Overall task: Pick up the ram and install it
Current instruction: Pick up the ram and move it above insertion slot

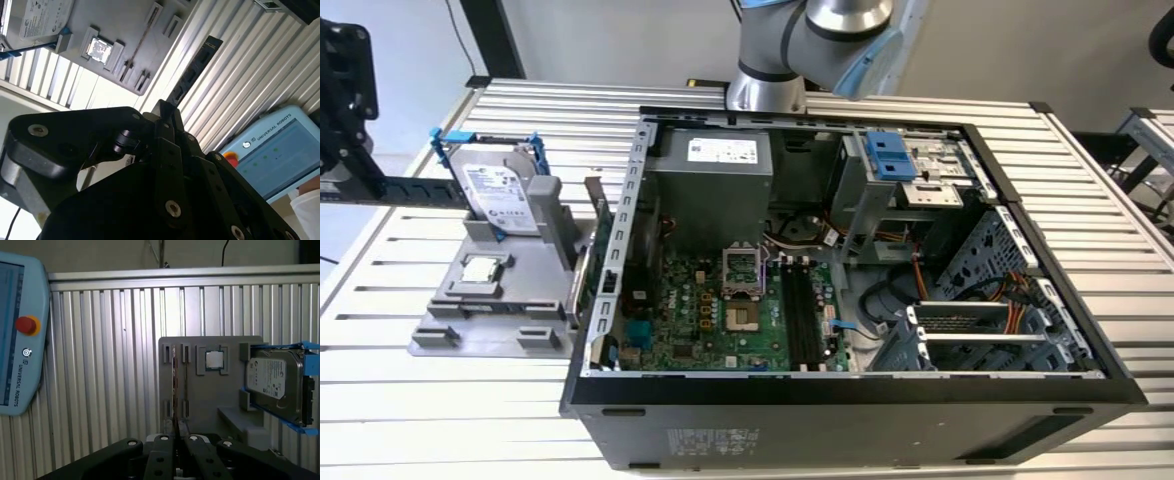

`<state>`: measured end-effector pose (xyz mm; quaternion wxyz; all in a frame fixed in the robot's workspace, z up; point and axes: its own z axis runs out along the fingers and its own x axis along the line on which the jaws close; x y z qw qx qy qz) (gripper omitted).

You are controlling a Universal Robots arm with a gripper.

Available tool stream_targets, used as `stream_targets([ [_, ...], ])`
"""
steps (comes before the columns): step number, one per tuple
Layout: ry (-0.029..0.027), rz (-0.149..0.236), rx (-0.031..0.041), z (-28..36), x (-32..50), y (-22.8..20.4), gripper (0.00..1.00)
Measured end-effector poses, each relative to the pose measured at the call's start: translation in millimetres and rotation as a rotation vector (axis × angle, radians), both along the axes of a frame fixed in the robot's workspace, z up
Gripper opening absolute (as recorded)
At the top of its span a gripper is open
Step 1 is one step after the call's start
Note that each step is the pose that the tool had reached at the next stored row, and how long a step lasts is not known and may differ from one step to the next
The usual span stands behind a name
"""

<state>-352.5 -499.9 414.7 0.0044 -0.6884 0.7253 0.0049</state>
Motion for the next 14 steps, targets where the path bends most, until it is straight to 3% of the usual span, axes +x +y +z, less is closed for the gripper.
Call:
stream_targets([
  [3,0.0001,0.000,-0.0001,-0.3,4.4,0.0,0.00],
  [10,0.0001,0.000,-0.0001,-0.8,24.0,0.0,0.00],
  [14,0.0002,0.000,-0.0001,-0.9,25.6,0.0,0.00],
])
